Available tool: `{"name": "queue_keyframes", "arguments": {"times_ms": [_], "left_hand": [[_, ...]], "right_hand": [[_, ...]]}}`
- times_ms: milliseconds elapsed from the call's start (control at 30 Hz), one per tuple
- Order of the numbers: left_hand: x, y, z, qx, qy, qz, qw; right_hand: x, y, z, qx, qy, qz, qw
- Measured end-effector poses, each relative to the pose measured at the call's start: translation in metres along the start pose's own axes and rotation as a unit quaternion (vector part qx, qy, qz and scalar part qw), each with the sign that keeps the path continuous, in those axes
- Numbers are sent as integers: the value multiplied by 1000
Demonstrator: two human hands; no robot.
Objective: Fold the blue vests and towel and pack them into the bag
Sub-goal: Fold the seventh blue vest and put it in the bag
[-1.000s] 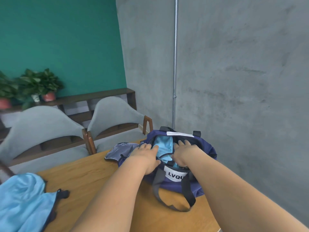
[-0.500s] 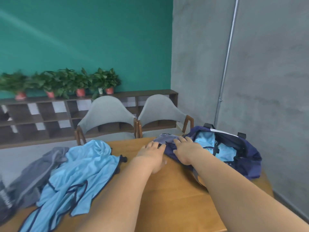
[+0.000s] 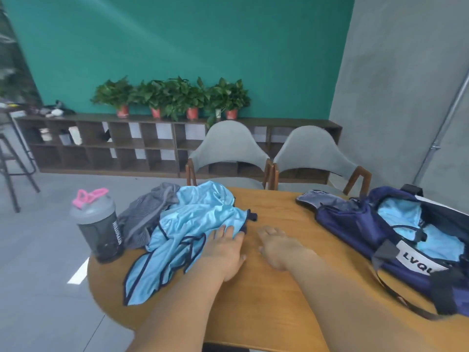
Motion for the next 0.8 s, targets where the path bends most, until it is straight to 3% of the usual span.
{"name": "queue_keyframes", "arguments": {"times_ms": [133, 200, 400, 567, 700, 800], "left_hand": [[50, 0, -23, -70, 33, 95, 993], [69, 1, -37, -69, 59, 121, 988], [87, 11, -55, -153, 171, 79, 970], [83, 17, -47, -244, 188, 41, 951], [83, 21, -43, -308, 157, 43, 937], [87, 25, -45, -318, 136, 79, 935]], "right_hand": [[31, -26, -21, -46, -31, 50, 997], [45, -39, -26, -79, -30, 78, 993], [75, -72, -56, -138, -85, 183, 970], [57, -75, -58, -277, -171, 138, 935], [43, -64, -48, -376, -213, 39, 901], [31, -58, -48, -400, -222, -48, 888]]}}
Point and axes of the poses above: each hand's wrist, its own y-axis away from the middle knuckle, its own z-axis out of the back of the hand, x = y × z, the point moved 5 cm from there along -y, towards the middle knuckle, and after that the axes turned 10 degrees about z, right-handed, at the moved point
